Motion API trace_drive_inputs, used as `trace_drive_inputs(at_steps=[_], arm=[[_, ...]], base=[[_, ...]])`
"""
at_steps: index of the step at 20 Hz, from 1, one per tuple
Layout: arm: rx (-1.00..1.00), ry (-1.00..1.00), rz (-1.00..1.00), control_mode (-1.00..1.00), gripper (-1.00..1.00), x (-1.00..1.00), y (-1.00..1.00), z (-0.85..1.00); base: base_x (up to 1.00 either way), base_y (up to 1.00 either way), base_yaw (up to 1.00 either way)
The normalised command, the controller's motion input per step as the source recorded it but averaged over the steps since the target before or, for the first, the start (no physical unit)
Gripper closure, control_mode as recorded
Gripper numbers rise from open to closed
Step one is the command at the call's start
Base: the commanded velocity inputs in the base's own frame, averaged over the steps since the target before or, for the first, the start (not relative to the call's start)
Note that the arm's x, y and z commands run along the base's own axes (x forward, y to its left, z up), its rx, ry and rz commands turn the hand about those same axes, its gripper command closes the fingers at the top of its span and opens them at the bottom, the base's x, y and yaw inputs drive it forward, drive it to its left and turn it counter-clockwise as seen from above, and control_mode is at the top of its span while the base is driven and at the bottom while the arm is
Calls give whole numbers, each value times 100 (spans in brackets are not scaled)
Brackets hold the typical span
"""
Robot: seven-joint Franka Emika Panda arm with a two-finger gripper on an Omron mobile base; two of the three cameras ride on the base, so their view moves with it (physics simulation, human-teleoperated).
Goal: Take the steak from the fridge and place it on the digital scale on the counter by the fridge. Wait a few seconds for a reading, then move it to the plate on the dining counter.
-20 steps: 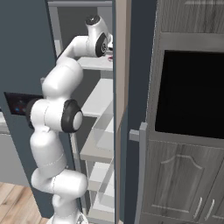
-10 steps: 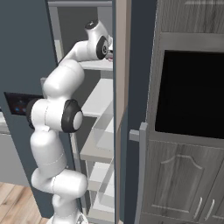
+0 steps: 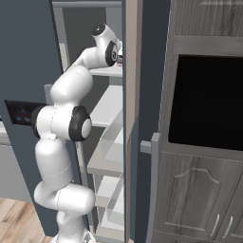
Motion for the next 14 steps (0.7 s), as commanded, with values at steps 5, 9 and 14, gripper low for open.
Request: trace_drive_inputs(at_steps=[5,9,14], arm=[[4,0,0,-100,-100,57,-6,-28],[3,0,0,-100,-100,48,-13,-26],[0,0,-1,-100,-100,10,-21,-30]], base=[[0,0,0],[0,0,0],[0,0,0]])
